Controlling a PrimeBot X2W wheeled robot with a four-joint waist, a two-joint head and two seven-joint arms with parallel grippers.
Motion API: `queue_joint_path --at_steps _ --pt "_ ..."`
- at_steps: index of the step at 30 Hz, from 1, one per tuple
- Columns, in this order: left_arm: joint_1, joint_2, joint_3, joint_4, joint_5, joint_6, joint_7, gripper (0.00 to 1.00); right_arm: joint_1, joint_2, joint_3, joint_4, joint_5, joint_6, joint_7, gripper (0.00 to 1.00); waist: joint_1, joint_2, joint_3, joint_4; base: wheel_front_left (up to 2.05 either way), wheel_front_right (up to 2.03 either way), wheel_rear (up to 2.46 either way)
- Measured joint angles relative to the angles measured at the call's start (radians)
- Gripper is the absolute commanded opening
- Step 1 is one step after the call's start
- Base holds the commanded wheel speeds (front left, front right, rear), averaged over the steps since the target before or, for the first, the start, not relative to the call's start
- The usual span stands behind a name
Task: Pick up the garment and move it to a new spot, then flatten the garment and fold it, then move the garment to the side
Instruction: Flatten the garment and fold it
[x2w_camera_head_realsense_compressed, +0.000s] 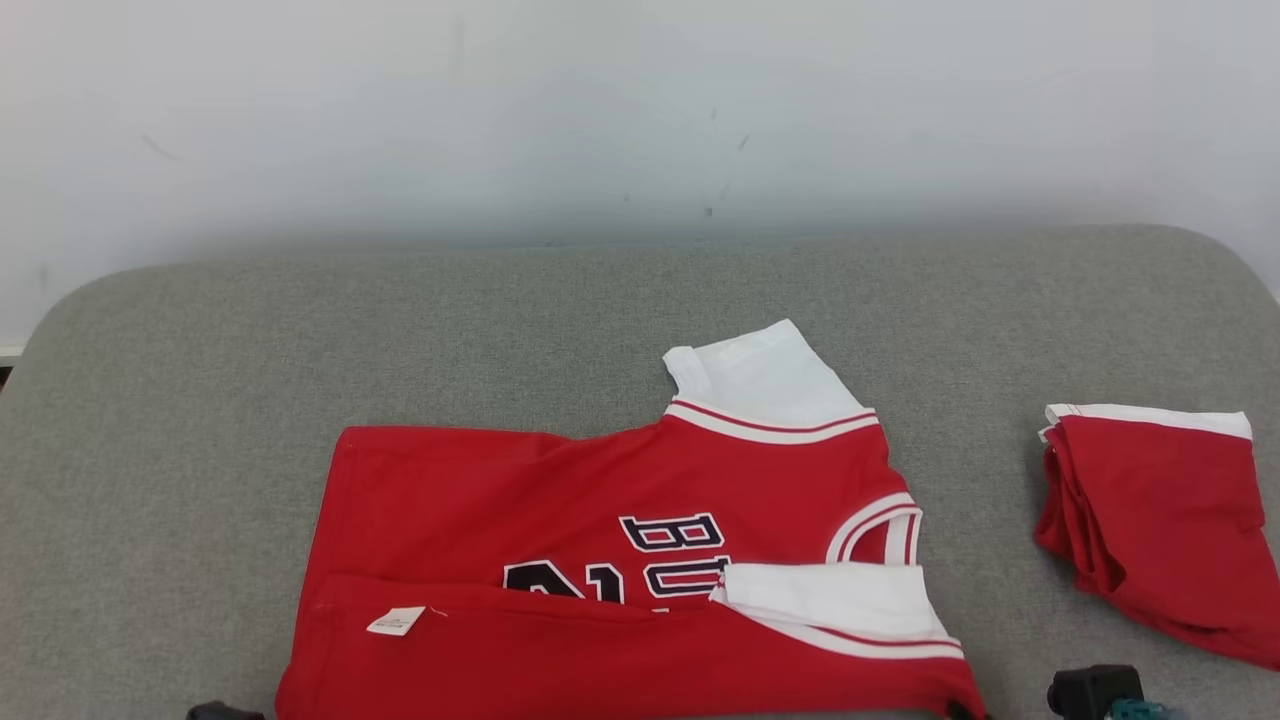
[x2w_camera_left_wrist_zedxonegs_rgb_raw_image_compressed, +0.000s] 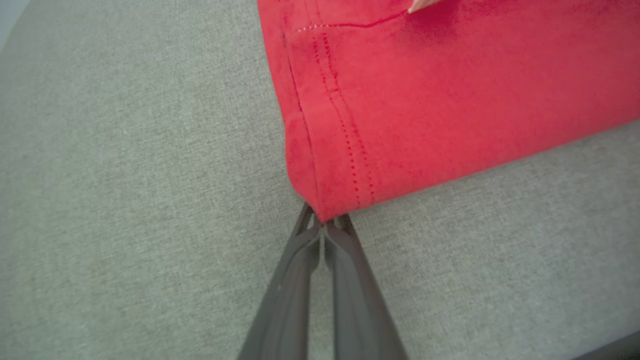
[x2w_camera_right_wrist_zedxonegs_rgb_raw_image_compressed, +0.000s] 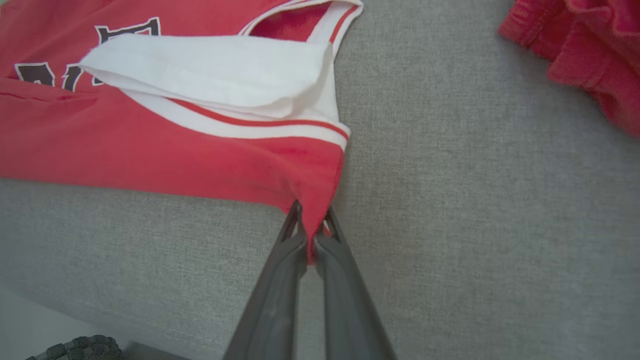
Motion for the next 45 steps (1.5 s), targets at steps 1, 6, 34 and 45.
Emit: queue_joint_path --at_steps 1,6,34,45 --pt "0.005 -0.002 0.000 -0.002 -0.002 0.000 0.000 0.00 0.014 -0.001 0.000 -0.012 0.005 0.000 0.013 0.00 0.0000 0.0001 -0.001 0.000 0.00 0.00 0.00" --pt "0.030 -0.001 0.007 -0.019 -0.026 0.000 0.002 0.00 0.067 -0.002 0.001 -0.065 0.034 0.000 0.074 0.00 0.0000 0.0000 -0.004 -0.002 0.00 0.00 0.00" --pt "0.136 0.011 0.033 -0.136 -0.063 0.038 0.068 0.00 0.171 -0.034 -0.025 -0.283 0.078 -0.080 0.298 1.00 0.0001 0.0000 0.013 -0.014 0.00 0.00 0.00" --pt "0.166 0.005 0.068 -0.175 -0.109 0.080 0.112 1.00 0.170 -0.036 -0.049 -0.315 0.088 -0.115 0.323 1.00 0.0002 0.0000 0.008 -0.009 0.00 0.00 0.00"
